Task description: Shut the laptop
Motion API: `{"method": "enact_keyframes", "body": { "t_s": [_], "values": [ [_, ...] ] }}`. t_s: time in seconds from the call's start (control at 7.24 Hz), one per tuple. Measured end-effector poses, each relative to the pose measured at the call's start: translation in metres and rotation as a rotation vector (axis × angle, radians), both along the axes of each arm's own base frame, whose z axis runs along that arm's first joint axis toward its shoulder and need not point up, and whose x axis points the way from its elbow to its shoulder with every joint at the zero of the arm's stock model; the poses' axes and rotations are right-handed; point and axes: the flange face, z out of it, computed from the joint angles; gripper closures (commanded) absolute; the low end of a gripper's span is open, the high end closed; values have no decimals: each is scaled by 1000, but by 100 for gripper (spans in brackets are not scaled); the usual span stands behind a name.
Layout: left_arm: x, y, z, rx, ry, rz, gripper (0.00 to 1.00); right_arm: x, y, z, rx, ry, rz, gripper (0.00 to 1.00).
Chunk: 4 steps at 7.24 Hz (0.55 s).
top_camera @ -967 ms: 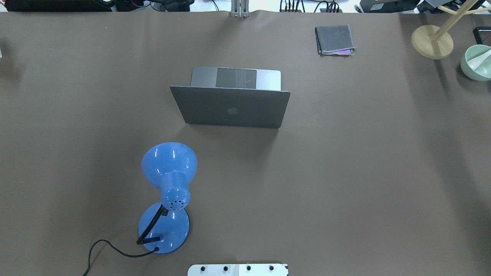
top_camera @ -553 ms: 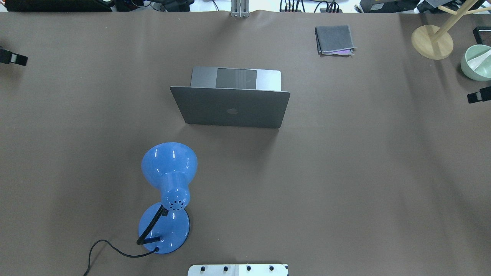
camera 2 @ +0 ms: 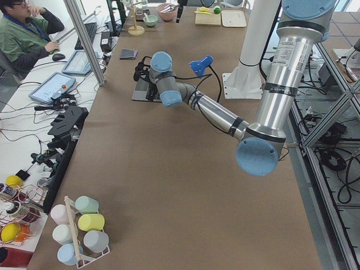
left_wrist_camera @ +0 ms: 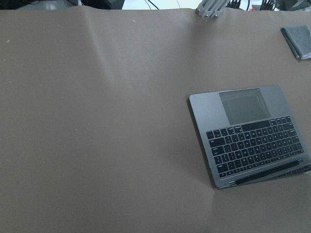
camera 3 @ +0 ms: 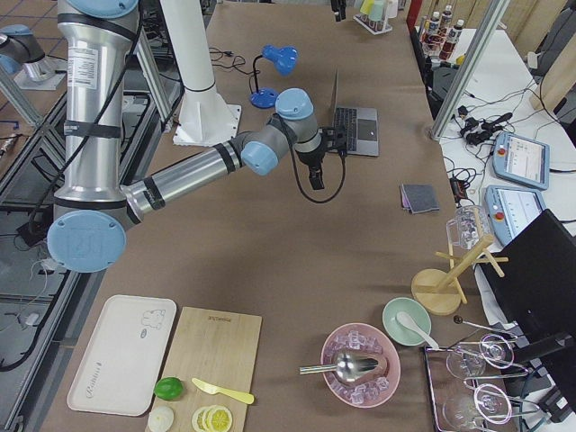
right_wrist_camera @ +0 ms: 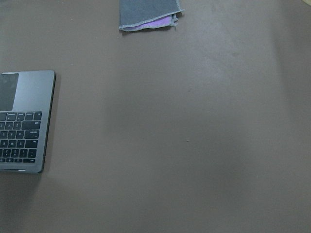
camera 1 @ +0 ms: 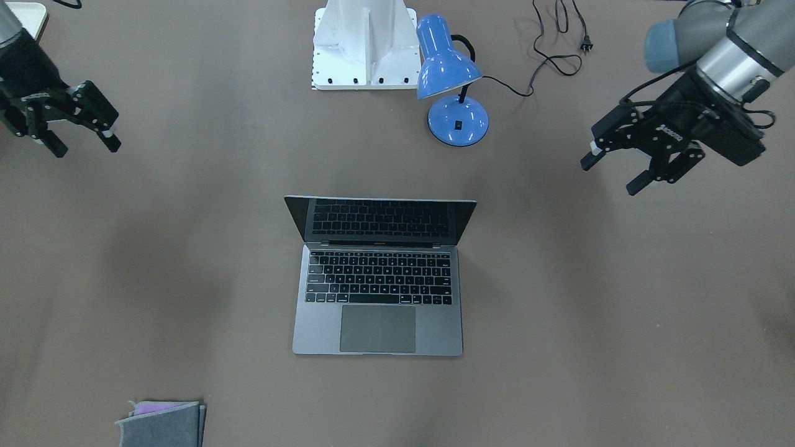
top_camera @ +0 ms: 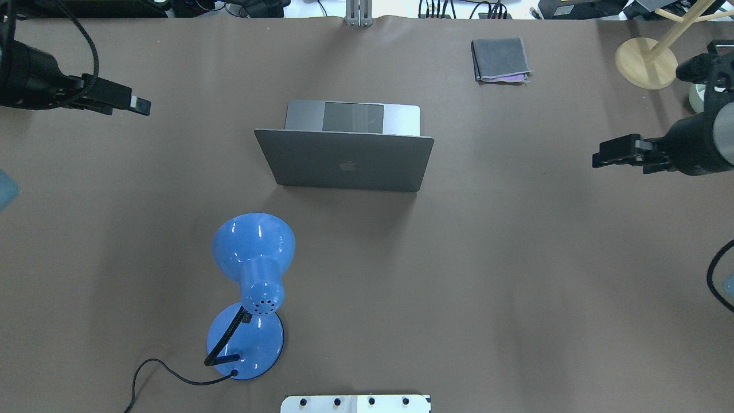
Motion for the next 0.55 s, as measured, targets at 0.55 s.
{"method": "enact_keyframes", "body": {
  "t_s": [0.55],
  "values": [
    [83, 23, -86, -77, -86, -7, 28, -104, 26, -106, -98, 109, 38, 7]
  ]
}}
